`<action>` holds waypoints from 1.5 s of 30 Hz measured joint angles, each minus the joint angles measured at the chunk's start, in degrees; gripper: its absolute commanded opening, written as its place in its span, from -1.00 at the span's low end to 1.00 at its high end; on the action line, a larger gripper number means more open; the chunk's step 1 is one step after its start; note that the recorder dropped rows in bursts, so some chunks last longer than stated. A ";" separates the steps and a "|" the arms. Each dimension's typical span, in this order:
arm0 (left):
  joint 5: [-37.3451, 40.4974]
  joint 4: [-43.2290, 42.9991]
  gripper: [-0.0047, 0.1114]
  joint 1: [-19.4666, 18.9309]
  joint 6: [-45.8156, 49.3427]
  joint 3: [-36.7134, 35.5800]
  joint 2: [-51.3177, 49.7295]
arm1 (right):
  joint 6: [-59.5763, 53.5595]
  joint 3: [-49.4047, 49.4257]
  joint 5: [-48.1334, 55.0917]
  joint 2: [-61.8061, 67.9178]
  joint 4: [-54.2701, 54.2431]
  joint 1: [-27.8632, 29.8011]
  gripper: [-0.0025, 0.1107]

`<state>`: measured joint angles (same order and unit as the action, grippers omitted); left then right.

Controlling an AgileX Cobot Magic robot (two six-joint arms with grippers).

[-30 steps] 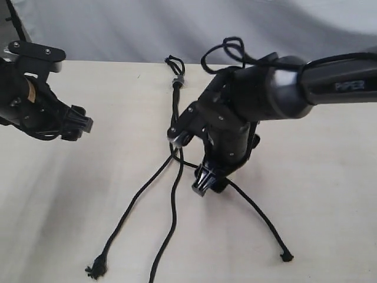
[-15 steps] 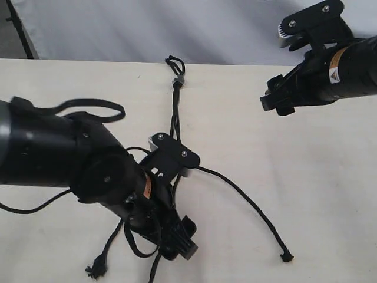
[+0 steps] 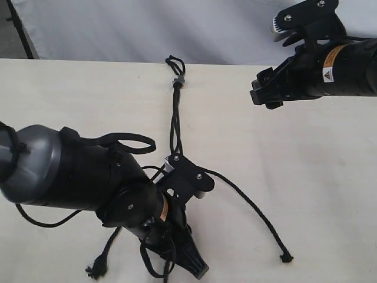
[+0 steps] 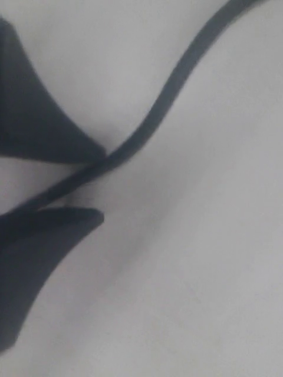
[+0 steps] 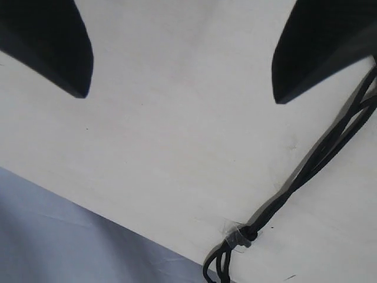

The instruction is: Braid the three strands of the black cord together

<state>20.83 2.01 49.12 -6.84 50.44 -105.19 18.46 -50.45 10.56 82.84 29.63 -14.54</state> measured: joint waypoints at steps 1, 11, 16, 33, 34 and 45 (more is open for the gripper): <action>0.00 0.14 -0.90 0.12 0.00 0.00 0.00 | 0.00 0.00 0.00 0.00 0.00 0.00 0.41; 10.80 -1.59 -0.91 0.12 -0.21 4.13 0.04 | 0.00 0.00 -0.10 0.00 0.00 0.00 0.41; 17.37 -9.08 -0.91 0.35 -0.40 6.13 3.06 | 0.00 0.00 -0.58 0.00 0.00 0.00 0.41; 27.07 -33.04 -0.91 0.57 -2.92 6.42 5.09 | 0.00 0.00 -0.67 0.00 0.00 0.00 0.41; 27.07 -33.03 -0.91 0.57 -3.02 6.42 5.09 | 0.04 0.00 -0.71 0.00 0.00 0.00 0.41; 29.62 -33.16 -0.91 -3.78 -3.52 6.42 5.09 | 0.14 0.28 -0.83 0.00 0.00 0.00 0.41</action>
<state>50.45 -31.14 45.34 -10.36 56.85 -100.10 18.60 -50.16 9.73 82.84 29.63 -14.54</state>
